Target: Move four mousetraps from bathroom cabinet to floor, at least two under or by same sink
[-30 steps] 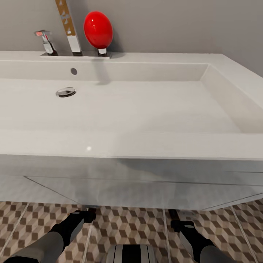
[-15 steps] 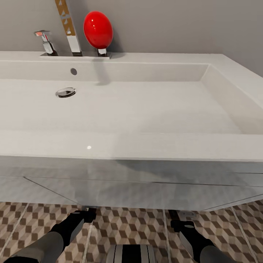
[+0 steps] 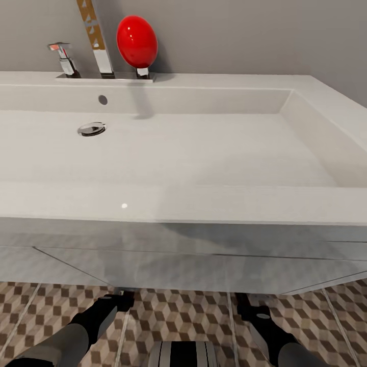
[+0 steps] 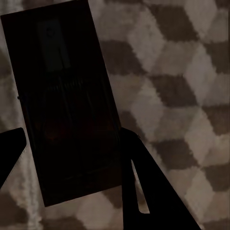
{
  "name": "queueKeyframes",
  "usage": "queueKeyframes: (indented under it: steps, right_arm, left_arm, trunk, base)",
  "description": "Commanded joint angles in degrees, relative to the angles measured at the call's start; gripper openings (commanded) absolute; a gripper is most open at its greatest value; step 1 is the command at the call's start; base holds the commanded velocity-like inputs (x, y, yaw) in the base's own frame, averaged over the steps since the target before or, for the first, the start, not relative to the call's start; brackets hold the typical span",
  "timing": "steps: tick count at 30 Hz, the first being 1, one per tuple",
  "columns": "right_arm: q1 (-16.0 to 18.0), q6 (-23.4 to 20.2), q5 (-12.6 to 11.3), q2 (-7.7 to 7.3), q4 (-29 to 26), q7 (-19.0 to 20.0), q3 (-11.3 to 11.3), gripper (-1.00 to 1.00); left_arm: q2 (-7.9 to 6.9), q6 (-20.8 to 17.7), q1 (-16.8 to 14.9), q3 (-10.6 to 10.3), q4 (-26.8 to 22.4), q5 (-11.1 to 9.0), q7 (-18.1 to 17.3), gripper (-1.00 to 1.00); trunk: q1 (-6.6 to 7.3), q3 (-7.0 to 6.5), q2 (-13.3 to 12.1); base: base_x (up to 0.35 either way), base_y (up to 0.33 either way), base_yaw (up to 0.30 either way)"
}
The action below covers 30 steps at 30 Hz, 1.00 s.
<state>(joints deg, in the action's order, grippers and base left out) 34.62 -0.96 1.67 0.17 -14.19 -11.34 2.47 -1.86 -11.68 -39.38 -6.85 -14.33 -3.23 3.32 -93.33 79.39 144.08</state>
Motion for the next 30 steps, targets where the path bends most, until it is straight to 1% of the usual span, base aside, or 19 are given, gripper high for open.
queueKeyframes:
  steps: [1, 5, 10, 13, 21, 30]
  right_arm:
    - [0.01, 0.35, 0.76, 0.07, -0.05, 0.0, 0.29, -1.0]
    - [0.01, 1.13, 2.75, 0.78, -0.05, 0.0, 0.45, -1.0]
    - [0.01, 2.53, 3.63, 1.7, 0.03, -0.02, 0.5, -1.0]
    - [0.01, 3.0, 3.77, 2.2, 0.25, -0.02, 0.51, -1.0]
    - [0.01, 3.31, 3.86, 2.52, 0.66, 0.0, 0.48, -1.0]
    - [0.01, 4.45, 3.87, 2.58, 1.05, 0.02, 0.43, -1.0]
  left_arm:
    - [-0.05, -0.33, 0.01, -0.43, 0.0, -0.45, 0.29, -1.0]
    - [-0.07, -0.29, -0.01, -0.38, 0.21, -0.65, 0.29, -1.0]
    - [-0.07, -0.27, 0.0, -0.36, 0.44, -0.78, 0.25, -1.0]
    - [-0.07, -0.27, 0.0, -0.36, 0.49, -0.8, 0.26, -1.0]
    - [-0.08, -0.15, 0.01, -0.35, 0.56, -0.81, 0.21, -1.0]
    - [-0.1, 2.04, -0.02, -0.32, 2.87, -0.81, 0.2, -1.0]
  trunk:
    - [0.01, 0.03, 0.01]
    - [0.01, 0.03, 0.01]
    - [0.01, 0.03, 0.01]
    - [0.01, 0.03, 0.01]
    - [0.01, 0.03, 0.01]
    - [0.01, 0.03, 0.01]
  base:
    - [0.0, 0.0, 0.0]
    - [0.0, 0.0, 0.0]
    - [0.0, 0.0, 0.0]
    - [0.0, 0.0, 0.0]
    - [0.0, 0.0, 0.0]
    - [0.0, 0.0, 0.0]
